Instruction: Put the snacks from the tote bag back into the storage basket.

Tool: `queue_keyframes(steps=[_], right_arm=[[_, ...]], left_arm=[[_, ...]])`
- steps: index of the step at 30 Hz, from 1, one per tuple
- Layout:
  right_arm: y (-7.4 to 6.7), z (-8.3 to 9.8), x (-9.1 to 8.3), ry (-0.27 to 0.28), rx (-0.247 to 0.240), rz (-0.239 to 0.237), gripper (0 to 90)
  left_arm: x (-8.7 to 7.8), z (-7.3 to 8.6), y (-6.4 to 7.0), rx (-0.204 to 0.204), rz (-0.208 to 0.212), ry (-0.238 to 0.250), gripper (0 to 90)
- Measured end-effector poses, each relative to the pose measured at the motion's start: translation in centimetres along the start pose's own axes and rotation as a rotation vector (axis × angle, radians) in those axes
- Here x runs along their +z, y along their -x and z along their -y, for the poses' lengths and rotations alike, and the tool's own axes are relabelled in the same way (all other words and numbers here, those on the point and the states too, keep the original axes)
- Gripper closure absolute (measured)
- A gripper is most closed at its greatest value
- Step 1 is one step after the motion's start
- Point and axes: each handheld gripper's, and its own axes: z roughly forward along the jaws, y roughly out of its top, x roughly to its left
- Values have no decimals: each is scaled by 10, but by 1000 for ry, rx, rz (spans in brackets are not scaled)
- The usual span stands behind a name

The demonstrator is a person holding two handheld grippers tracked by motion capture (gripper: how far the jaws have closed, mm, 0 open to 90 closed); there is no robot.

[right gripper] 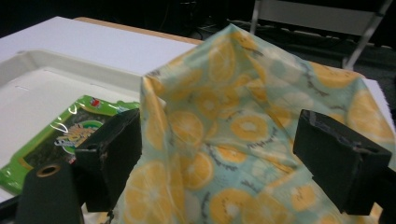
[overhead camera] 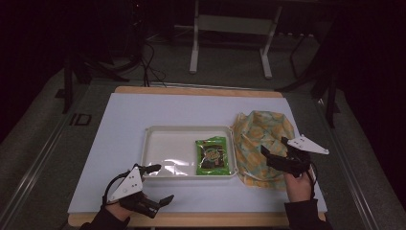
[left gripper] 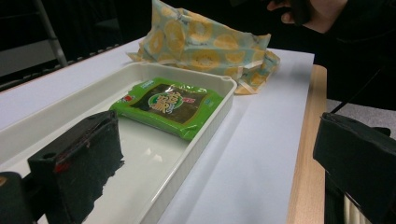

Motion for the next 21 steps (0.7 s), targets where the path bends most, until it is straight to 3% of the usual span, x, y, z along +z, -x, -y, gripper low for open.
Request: queue_keyframes(steps=[9, 21], right_arm=[[10, 14, -15, 8, 13, 12, 154], [22, 33, -23, -17, 37, 24, 153]], left_arm=[[0, 0, 0, 1, 2, -1, 17], [-1, 0, 1, 6, 3, 1, 17]])
